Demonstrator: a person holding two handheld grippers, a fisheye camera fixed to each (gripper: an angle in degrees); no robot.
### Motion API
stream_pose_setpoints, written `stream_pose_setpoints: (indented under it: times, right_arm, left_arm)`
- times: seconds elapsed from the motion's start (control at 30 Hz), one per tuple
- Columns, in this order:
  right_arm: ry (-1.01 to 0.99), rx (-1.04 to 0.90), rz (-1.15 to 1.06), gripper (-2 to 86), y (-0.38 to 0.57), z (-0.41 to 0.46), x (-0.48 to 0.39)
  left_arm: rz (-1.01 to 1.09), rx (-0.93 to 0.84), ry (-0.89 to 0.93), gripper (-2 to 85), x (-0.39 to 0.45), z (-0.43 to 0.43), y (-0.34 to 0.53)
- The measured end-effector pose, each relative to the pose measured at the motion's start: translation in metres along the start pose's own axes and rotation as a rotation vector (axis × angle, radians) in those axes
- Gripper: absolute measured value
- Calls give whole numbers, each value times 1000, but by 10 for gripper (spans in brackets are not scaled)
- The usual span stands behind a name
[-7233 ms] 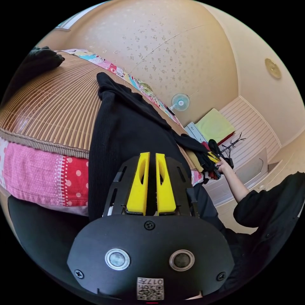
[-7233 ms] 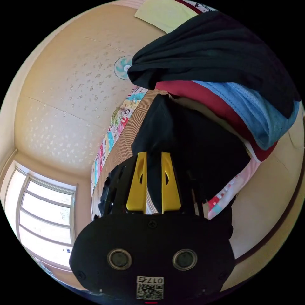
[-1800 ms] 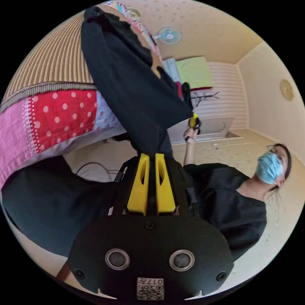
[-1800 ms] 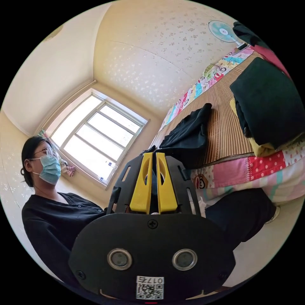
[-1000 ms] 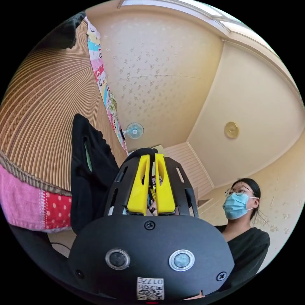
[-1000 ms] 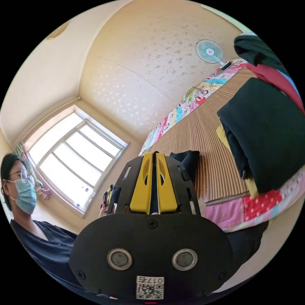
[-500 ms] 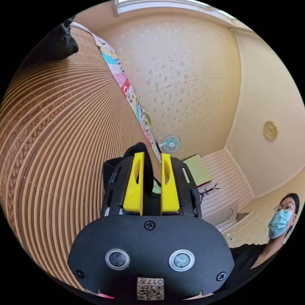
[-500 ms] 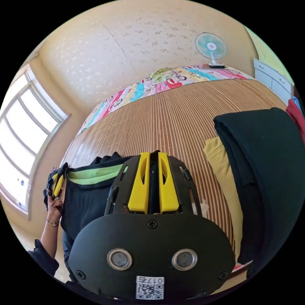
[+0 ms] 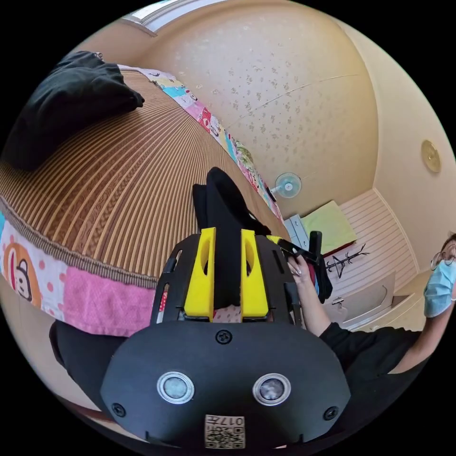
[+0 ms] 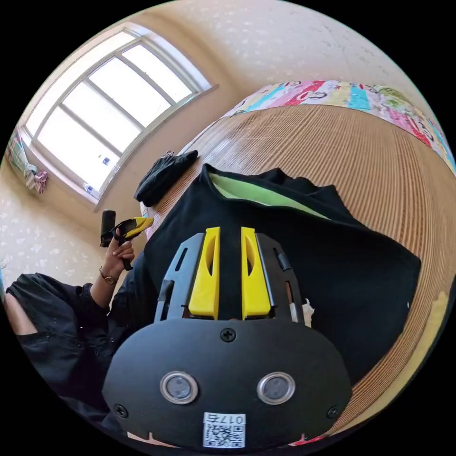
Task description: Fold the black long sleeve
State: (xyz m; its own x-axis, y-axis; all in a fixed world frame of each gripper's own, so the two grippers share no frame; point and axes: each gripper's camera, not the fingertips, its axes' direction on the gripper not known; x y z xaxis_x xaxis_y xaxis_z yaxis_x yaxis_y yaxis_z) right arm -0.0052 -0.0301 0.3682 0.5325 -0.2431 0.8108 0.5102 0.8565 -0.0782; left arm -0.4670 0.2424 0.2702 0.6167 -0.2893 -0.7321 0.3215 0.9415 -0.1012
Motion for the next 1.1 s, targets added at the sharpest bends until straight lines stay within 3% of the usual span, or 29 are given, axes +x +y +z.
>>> stream_pose_setpoints:
  times: [0.13, 0.27, 0.4, 0.6, 0.73, 0.9, 1.1]
  right_arm:
    - [27, -39, 79, 62, -68, 41, 20]
    - [-3, 164, 346, 34, -87, 27, 51]
    - [74, 218, 334, 55, -98, 15, 13]
    - [28, -58, 99, 107, -145, 54, -107]
    - [2, -233, -33, 143, -175, 100, -189]
    - [177, -503, -132, 173, -199, 176, -261]
    - [514, -659, -276, 180, -189, 226, -305]
  left_arm:
    - [-56, -24, -31, 99, 4, 6, 34]
    - [-139, 7, -62, 104, 1, 1, 57]
    - [-200, -5, -6, 111, -3, 6, 68]
    - [-220, -40, 101, 66, 1, 27, 70]
    - [-121, -11, 54, 37, 37, 27, 71]
    - [-7, 8, 38, 32, 83, 34, 72]
    - [127, -8, -109, 30, 133, 50, 78]
